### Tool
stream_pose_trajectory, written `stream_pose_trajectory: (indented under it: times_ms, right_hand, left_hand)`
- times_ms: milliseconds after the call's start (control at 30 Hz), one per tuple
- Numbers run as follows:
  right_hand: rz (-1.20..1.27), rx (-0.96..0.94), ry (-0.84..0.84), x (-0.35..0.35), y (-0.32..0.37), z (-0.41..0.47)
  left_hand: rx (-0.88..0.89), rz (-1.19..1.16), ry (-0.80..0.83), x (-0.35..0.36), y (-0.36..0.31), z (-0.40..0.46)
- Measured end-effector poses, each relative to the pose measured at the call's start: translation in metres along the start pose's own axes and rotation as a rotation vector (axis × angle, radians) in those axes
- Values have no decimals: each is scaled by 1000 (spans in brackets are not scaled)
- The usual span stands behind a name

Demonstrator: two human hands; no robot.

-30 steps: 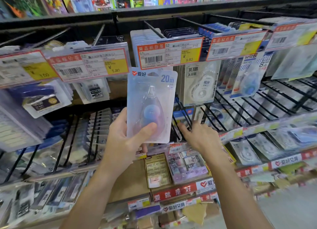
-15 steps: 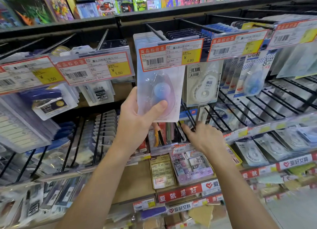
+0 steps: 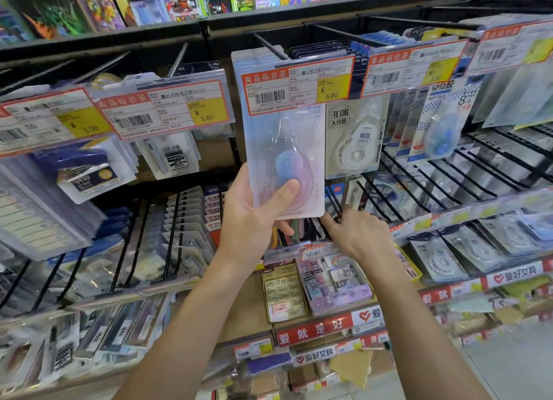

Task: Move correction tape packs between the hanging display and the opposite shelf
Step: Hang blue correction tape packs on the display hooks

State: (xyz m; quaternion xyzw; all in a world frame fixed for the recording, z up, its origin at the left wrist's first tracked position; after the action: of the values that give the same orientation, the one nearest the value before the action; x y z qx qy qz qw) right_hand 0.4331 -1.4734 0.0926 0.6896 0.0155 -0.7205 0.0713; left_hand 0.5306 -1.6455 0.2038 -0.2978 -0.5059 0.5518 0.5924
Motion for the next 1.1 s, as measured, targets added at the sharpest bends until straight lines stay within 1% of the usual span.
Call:
stream_pose_trajectory:
  times_ms: [300, 467, 700, 867, 1000, 1100]
  right_hand:
    - [2, 6, -6, 1, 0, 0]
    - [25, 3, 1, 1, 0, 0]
    - [27, 2, 18, 0, -1, 1]
    - [31, 0, 10, 0, -1, 1]
    - [25, -3, -3, -1, -1, -1]
    - [29, 3, 3, -1, -1, 0]
  left_hand:
    - [-15, -7, -35, 0, -5, 0]
    - [-114, -3, -84, -4, 2, 11]
    - [-190, -55, -235, -21, 25, 26]
    - [-188, -94, -250, -21, 37, 38]
    - [-180, -107, -294, -26, 44, 50]
    - [-178, -119, -289, -27, 48, 56]
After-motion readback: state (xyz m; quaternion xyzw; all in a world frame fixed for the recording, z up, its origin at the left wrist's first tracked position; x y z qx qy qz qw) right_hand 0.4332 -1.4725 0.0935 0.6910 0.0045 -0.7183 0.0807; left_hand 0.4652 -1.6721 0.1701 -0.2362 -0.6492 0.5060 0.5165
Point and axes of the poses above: each hand's wrist, its own z-axis towards the middle knuckle, its own x-axis out of the palm, y = z × x, the point moved 8 cm from there along z, towards the middle knuckle, and after that the axes turned 11 degrees about -z, right-handed, at the moved point
